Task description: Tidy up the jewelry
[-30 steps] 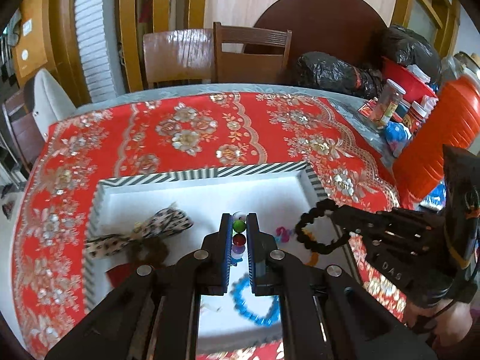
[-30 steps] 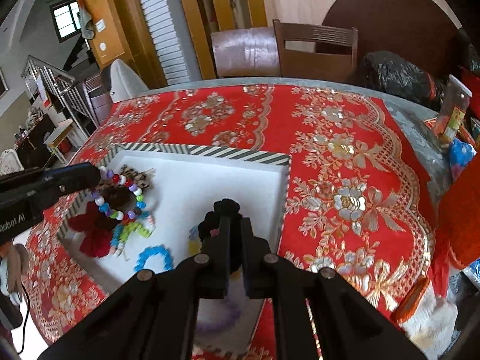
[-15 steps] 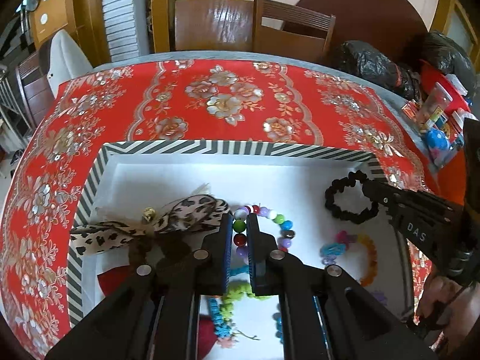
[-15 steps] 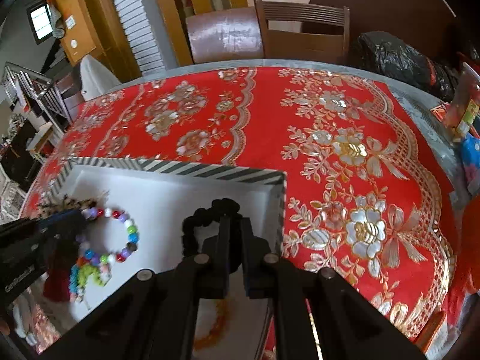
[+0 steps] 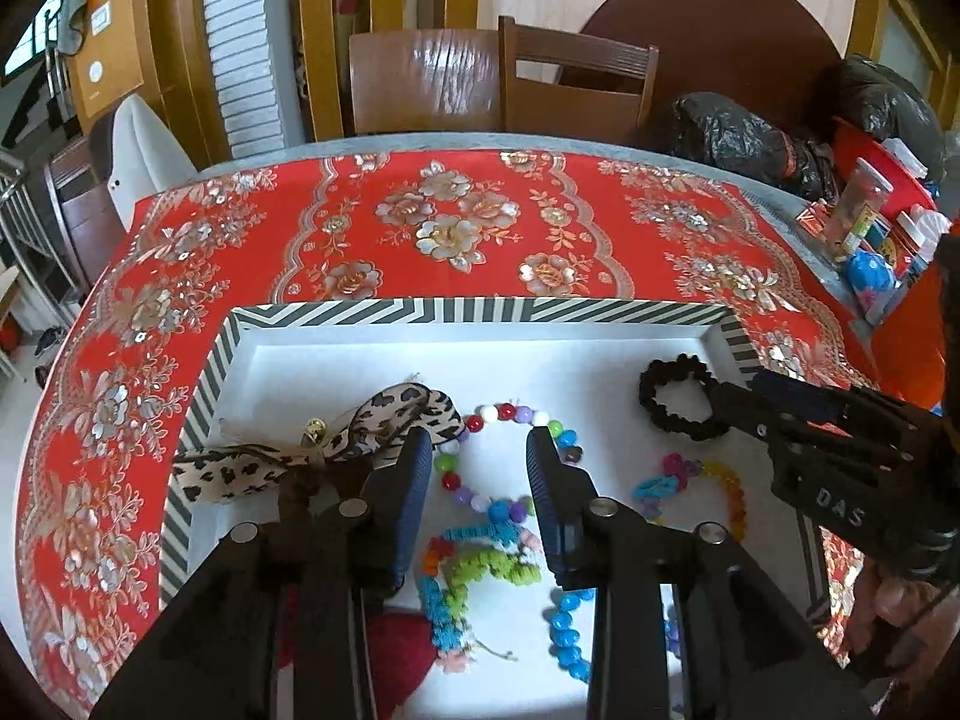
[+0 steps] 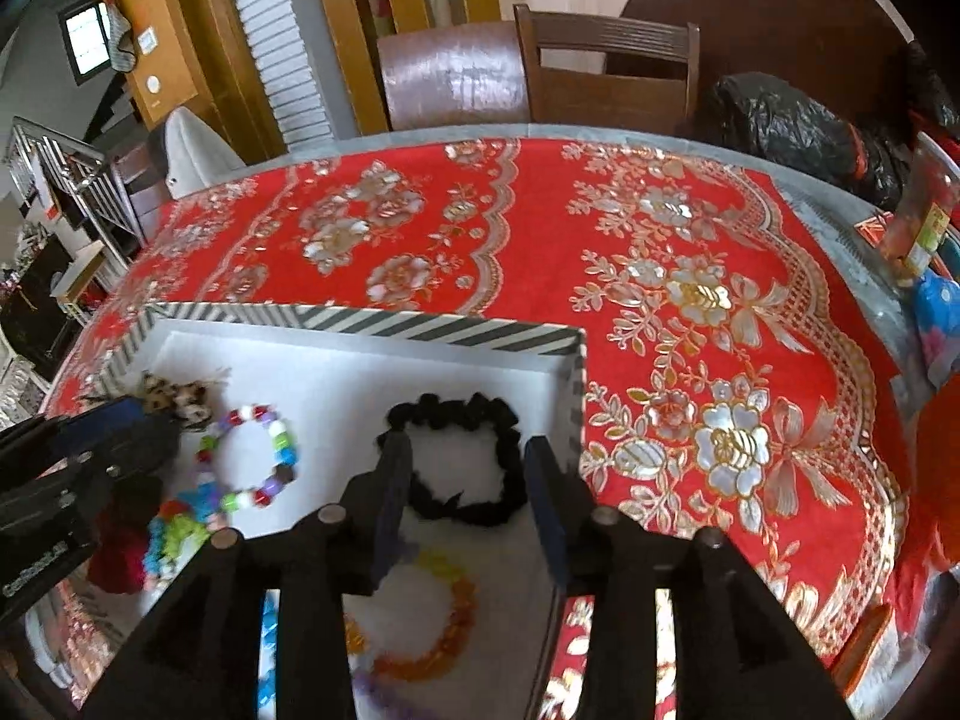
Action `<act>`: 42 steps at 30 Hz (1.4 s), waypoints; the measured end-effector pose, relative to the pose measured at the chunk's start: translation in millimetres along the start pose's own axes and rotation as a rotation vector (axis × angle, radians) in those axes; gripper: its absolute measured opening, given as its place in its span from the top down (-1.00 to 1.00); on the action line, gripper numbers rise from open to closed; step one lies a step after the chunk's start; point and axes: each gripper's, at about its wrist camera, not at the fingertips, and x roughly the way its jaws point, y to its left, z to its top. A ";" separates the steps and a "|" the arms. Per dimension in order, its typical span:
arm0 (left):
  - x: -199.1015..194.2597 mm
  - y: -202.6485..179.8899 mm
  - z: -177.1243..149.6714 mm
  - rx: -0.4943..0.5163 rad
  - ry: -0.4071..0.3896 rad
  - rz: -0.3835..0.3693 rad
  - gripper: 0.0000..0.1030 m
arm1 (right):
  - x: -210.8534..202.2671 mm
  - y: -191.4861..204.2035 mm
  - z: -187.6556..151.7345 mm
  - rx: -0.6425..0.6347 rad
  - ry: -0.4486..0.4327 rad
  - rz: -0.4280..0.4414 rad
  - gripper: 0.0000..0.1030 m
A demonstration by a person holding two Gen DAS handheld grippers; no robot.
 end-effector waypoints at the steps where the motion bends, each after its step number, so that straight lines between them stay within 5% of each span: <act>1: -3.1 -0.3 -1.1 0.000 -0.005 0.003 0.34 | -5.9 1.0 -2.3 0.000 -0.004 0.001 0.19; 11: -50.9 2.8 -24.8 -0.021 -0.068 0.024 0.34 | -70.5 14.2 -40.0 -0.009 -0.049 0.005 -0.11; 31: -110.5 6.6 -100.5 -0.008 -0.097 0.103 0.34 | -133.8 44.1 -123.2 -0.024 -0.032 0.053 -0.14; 42: -115.7 22.5 -132.3 -0.053 0.026 -0.042 0.34 | -138.3 40.1 -165.6 -0.011 0.061 0.088 -0.23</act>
